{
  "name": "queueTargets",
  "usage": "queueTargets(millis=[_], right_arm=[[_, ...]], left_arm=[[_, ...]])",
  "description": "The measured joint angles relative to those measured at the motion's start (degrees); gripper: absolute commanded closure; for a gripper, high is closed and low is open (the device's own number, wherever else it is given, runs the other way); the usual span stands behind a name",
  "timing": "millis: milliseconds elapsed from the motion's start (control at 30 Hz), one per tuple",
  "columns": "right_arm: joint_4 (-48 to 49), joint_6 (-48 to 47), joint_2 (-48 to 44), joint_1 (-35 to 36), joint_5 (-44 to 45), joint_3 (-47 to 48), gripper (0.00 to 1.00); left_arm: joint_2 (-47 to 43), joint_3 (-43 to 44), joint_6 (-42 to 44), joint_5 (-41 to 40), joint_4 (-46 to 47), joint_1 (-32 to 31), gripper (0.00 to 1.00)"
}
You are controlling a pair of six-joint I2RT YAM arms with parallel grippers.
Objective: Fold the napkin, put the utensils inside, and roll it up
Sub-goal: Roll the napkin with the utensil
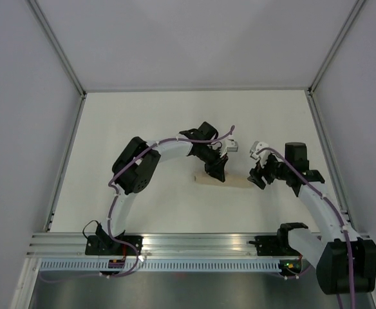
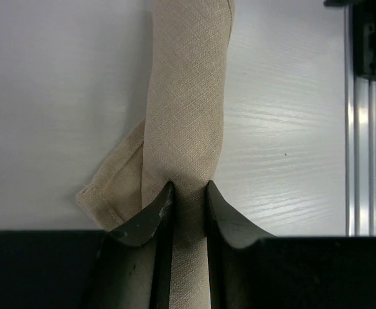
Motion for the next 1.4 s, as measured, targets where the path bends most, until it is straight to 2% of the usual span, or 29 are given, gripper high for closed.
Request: queueTargets(millis=[100,200,400,567,733,833,867,900,933,967,1033,1167,1400], right_arm=[[5.9,-0.2,-5.0,6.9,4.0,-4.8,0.23],[11.2,-0.5,-5.9,16.3,9.5,-8.6,0.23],[19.1,-1.4,-1.6,30.2,19.4,-12.0,0.23],[23.3,-2.4,3.3,36.2,25.3,-12.5,0.24],[28.0,-3.1,9.1,40.2,30.0,-12.8,0.30],[29.9,-3.2,11.2,41.3,31.5,-12.8,0.37],[30.3,-3.3,11.5,41.6,32.0,-12.8,0.40],[30.4,-3.3,11.8,41.7,32.2,-12.8,0.44],[30.6,-3.4,12.0,41.7,32.5,-12.8,0.56],[30.4,-3.6,12.1,41.7,32.7,-12.8,0.62],[30.0,-3.6,12.6,42.0,32.7,-12.7,0.71],[28.3,-3.1,13.5,41.9,32.9,-11.0,0.73],[24.5,-1.3,15.8,41.2,32.4,-7.5,0.76]], left_arm=[[2.7,3.1,-0.6,4.1,-3.8,1.3,0.98],[5.2,5.7,-1.6,7.7,-7.7,2.5,0.98],[9.6,11.1,-3.1,12.1,-15.1,3.5,0.98],[11.2,12.7,-3.8,14.1,-18.6,3.6,0.98],[11.6,12.7,-3.9,14.8,-21.1,3.6,0.95],[11.7,12.7,-3.9,15.1,-21.9,3.6,0.83],[11.8,12.7,-3.9,15.1,-22.2,3.7,0.74],[11.8,12.7,-3.9,15.1,-22.4,3.7,0.71],[11.8,12.7,-3.9,15.1,-22.7,3.7,0.68],[11.8,12.7,-3.9,15.1,-22.7,3.7,0.63],[11.8,12.8,-4.0,14.9,-22.6,3.9,0.60],[11.3,12.5,-6.2,13.6,-21.3,4.5,0.54],[4.9,11.0,-12.3,5.5,-13.7,7.6,0.52]])
